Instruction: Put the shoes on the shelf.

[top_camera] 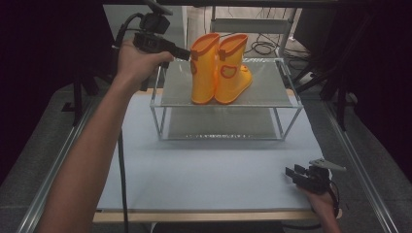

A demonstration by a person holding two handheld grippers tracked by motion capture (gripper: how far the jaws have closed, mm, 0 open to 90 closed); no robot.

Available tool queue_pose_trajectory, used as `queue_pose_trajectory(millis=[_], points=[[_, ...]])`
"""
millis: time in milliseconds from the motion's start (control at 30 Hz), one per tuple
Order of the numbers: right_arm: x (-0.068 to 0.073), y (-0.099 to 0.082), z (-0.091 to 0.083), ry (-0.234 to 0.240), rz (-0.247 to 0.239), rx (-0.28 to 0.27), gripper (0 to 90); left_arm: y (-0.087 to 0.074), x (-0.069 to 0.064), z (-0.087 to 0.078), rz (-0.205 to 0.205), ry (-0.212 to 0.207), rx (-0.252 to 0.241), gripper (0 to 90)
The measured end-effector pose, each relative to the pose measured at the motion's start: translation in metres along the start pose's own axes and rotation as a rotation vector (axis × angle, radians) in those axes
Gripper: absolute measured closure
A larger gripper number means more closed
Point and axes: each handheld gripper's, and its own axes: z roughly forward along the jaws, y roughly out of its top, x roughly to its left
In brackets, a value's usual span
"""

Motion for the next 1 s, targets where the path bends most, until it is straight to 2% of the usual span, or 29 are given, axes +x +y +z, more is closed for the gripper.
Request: queue_pose_trajectory(millis=[133, 400, 733, 1000], points=[[0.001, 0.000, 0.000, 0.002, -0.004, 0.002, 51.2, -0.014, 0.008, 0.009, -0.008, 0.005, 0.028, 90.0], [0.001, 0.001, 0.001, 0.003, -0.005, 0.006, 51.2, -0.035, 0.027, 0.039, -0.035, 0.011, 0.083, 90.0], [0.001, 0.000, 0.000, 0.003, -0.006, 0.005, 51.2, -0.051, 0.045, 0.073, -0.056, 0.032, 0.134, 90.0], [0.000, 0.000, 0.000, 0.003, -0.007, 0.005, 51.3, -0.059, 0.056, 0.100, -0.084, 0.053, 0.148, 90.0]])
